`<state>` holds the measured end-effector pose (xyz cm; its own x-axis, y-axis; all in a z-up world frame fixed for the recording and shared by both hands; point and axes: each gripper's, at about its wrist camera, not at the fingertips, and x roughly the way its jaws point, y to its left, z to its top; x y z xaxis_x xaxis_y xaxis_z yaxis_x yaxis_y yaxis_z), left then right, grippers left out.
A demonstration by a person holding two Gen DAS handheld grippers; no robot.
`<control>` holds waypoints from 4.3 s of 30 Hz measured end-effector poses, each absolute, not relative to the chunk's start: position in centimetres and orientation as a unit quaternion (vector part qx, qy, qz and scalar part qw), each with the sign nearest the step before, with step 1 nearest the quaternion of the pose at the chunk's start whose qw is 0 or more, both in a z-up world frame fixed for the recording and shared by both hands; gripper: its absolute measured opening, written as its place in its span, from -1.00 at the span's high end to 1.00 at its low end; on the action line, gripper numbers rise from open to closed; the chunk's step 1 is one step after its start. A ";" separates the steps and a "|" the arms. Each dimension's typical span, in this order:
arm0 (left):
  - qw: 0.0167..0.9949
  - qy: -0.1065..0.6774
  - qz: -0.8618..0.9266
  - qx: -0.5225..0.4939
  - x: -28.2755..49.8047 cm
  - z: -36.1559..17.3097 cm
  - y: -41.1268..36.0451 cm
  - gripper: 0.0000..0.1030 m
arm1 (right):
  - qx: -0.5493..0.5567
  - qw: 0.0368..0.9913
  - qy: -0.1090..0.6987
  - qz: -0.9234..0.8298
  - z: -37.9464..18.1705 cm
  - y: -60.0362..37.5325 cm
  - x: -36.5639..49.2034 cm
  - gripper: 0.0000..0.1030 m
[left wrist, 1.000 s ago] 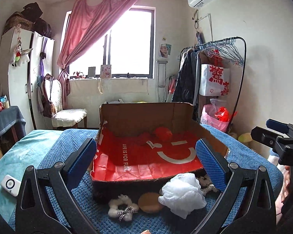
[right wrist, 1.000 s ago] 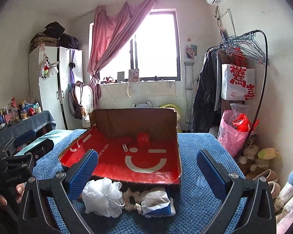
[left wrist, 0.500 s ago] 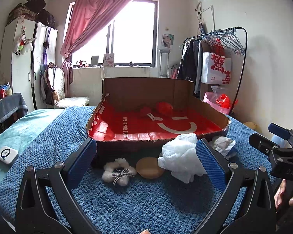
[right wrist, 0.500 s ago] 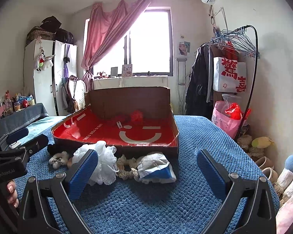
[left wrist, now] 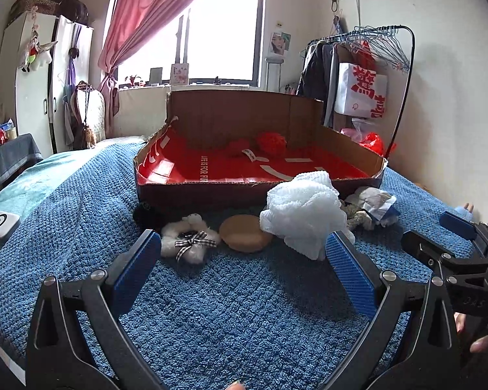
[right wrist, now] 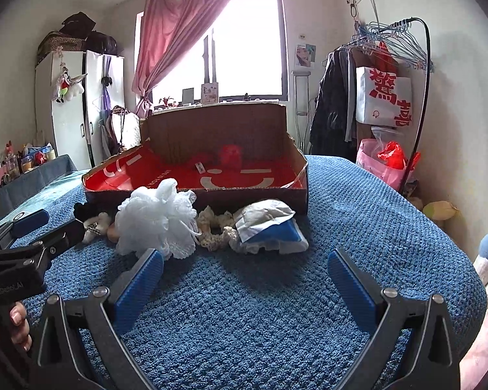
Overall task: Organize soft objects
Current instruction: 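Grasp the black pompom with the left tool while the right tool grasps the tissue-wrapped item, then carry the black pompom with the left tool into the box while the right tool carries the tissue item in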
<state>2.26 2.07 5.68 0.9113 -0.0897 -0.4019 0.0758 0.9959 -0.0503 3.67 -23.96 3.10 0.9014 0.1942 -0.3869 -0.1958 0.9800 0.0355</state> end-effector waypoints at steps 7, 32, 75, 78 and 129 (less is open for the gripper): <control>0.972 0.231 -0.032 -0.016 2.7 5.0 2.4 -1.00 | 0.003 0.970 0.221 0.103 2.2 -24.0 4.2 -1.00; 0.939 0.341 -0.023 -0.036 10.8 6.6 9.1 -0.99 | -0.018 0.943 0.318 0.094 4.4 -25.0 13.3 -0.92; 0.920 0.382 -0.080 -0.039 11.9 5.5 9.4 0.38 | -0.046 0.930 0.331 0.155 4.4 -24.6 15.4 -0.24; 0.920 0.383 -0.077 -0.040 11.9 5.3 9.6 0.35 | -0.045 0.930 0.330 0.156 4.3 -24.6 15.3 -0.35; 0.891 0.431 -0.136 0.046 30.7 12.1 5.6 0.42 | -0.113 0.901 0.381 0.175 11.7 -19.6 33.6 0.42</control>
<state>30.68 5.62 12.12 0.5922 -0.2027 -0.7799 0.2816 0.9589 -0.0354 33.62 -19.60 11.72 0.6491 0.2291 -0.7253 -0.4008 0.9135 -0.0701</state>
